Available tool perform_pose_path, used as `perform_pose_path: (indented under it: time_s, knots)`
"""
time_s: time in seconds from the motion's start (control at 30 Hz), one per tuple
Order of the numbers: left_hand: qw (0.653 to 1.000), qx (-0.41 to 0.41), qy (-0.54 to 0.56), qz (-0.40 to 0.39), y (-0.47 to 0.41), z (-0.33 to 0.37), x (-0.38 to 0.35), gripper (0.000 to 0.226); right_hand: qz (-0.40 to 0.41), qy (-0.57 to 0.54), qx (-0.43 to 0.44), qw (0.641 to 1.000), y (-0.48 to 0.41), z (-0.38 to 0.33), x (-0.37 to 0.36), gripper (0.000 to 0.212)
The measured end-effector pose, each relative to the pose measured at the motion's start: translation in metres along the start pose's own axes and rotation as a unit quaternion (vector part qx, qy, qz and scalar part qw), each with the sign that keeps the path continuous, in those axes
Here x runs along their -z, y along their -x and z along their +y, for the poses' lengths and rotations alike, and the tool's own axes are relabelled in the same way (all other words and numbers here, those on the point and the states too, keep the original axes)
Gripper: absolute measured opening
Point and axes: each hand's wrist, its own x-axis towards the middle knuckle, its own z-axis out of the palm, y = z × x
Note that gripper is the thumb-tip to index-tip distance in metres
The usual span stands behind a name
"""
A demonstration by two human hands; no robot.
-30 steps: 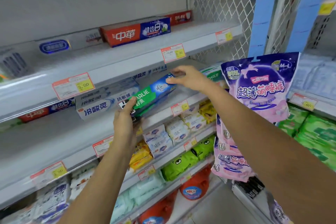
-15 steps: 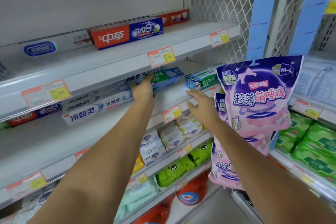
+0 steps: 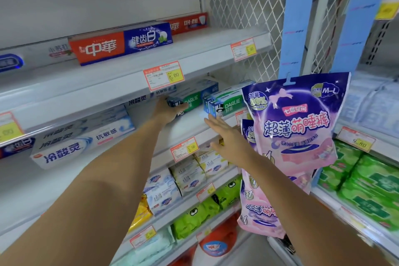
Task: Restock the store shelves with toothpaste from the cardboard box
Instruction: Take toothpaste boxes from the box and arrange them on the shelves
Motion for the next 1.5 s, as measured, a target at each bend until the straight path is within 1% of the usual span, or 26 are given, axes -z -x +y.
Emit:
perform_pose_path:
  time_s: [0.1, 0.23, 0.3, 0.37, 0.43, 0.47, 0.57, 0.7, 0.8, 0.97, 1.03, 1.07, 1.13, 1.17, 1.23, 1.27, 1.3, 1.33, 1.37, 1.43, 1.5]
  knots:
    - [0.998, -0.023, 0.001, -0.059, -0.013, 0.006, -0.006, 0.020, -0.001, -0.017, -0.010, 1.000, -0.001, -0.001, -0.003, 0.073]
    - [0.990, -0.064, -0.024, -0.125, -0.027, 0.012, -0.023, 0.020, -0.005, -0.020, -0.018, 1.000, -0.001, -0.001, -0.004, 0.076]
    - [0.985, -0.068, -0.031, -0.155, -0.033, 0.017, -0.031, 0.023, -0.008, -0.012, -0.018, 1.000, -0.001, -0.001, -0.004, 0.076]
    - [0.987, -0.054, -0.012, -0.153, -0.038, 0.021, -0.039, 0.035, -0.010, -0.004, -0.017, 1.000, -0.001, -0.001, -0.004, 0.076]
    - [0.989, -0.003, 0.034, -0.142, -0.040, 0.025, -0.049, 0.049, -0.011, 0.001, -0.019, 1.000, -0.001, -0.002, -0.004, 0.076]
    - [0.991, 0.014, 0.038, -0.127, -0.043, 0.025, -0.054, 0.053, -0.010, 0.000, -0.020, 1.000, -0.001, -0.002, -0.005, 0.075]
    - [0.995, 0.020, 0.012, -0.092, -0.045, 0.029, -0.066, 0.058, -0.010, 0.003, -0.018, 1.000, 0.000, -0.003, -0.004, 0.075]
    - [0.997, 0.049, 0.008, -0.056, -0.053, 0.029, -0.078, 0.080, -0.011, 0.008, -0.017, 1.000, 0.001, -0.004, -0.004, 0.075]
    - [0.997, 0.057, 0.017, -0.042, -0.054, 0.029, -0.080, 0.079, -0.013, 0.016, -0.018, 1.000, 0.001, -0.004, -0.005, 0.075]
    - [0.994, 0.067, -0.026, -0.077, -0.045, 0.026, -0.072, 0.079, -0.015, -0.018, -0.022, 0.999, 0.001, -0.004, -0.007, 0.080]
    - [0.992, 0.066, -0.054, -0.095, -0.031, 0.026, -0.064, 0.081, -0.032, -0.035, -0.027, 0.998, 0.002, -0.004, -0.005, 0.083]
    - [0.991, 0.050, -0.076, -0.096, -0.017, 0.027, -0.059, 0.078, -0.044, -0.034, -0.032, 0.998, 0.002, -0.005, -0.004, 0.084]
    - [0.989, -0.015, -0.120, -0.085, 0.022, 0.026, -0.045, 0.064, -0.051, -0.017, -0.029, 0.998, 0.006, -0.007, -0.001, 0.083]
    - [0.989, -0.064, -0.123, -0.054, 0.043, 0.022, -0.037, 0.055, -0.035, -0.003, -0.022, 0.999, 0.009, -0.010, -0.002, 0.079]
    - [0.983, -0.166, -0.073, 0.024, 0.094, 0.008, -0.022, 0.035, 0.040, 0.017, -0.003, 0.999, 0.022, -0.016, -0.011, 0.066]
    - [0.979, -0.197, -0.035, 0.051, 0.121, -0.001, -0.016, 0.025, 0.076, 0.022, 0.006, 0.997, 0.033, -0.018, -0.019, 0.056]
    - [0.976, -0.210, -0.013, 0.059, 0.145, -0.013, -0.011, 0.016, 0.096, 0.029, 0.015, 0.995, 0.047, -0.019, -0.029, 0.042]
    - [0.978, -0.204, -0.010, 0.051, 0.168, -0.028, -0.009, 0.019, 0.098, 0.029, 0.022, 0.994, 0.063, -0.019, -0.043, 0.024]
    - [0.982, -0.183, -0.016, 0.035, 0.189, -0.048, -0.007, 0.028, 0.082, 0.025, 0.028, 0.996, 0.080, -0.018, -0.058, 0.009]
    - [0.992, -0.118, -0.033, -0.002, 0.225, -0.094, -0.008, 0.047, 0.044, 0.030, 0.015, 0.998, 0.115, -0.013, -0.091, 0.030]
    - [0.996, -0.063, -0.053, -0.032, 0.256, -0.146, -0.012, 0.062, 0.009, 0.039, 0.002, 0.999, 0.149, -0.004, -0.126, 0.035]
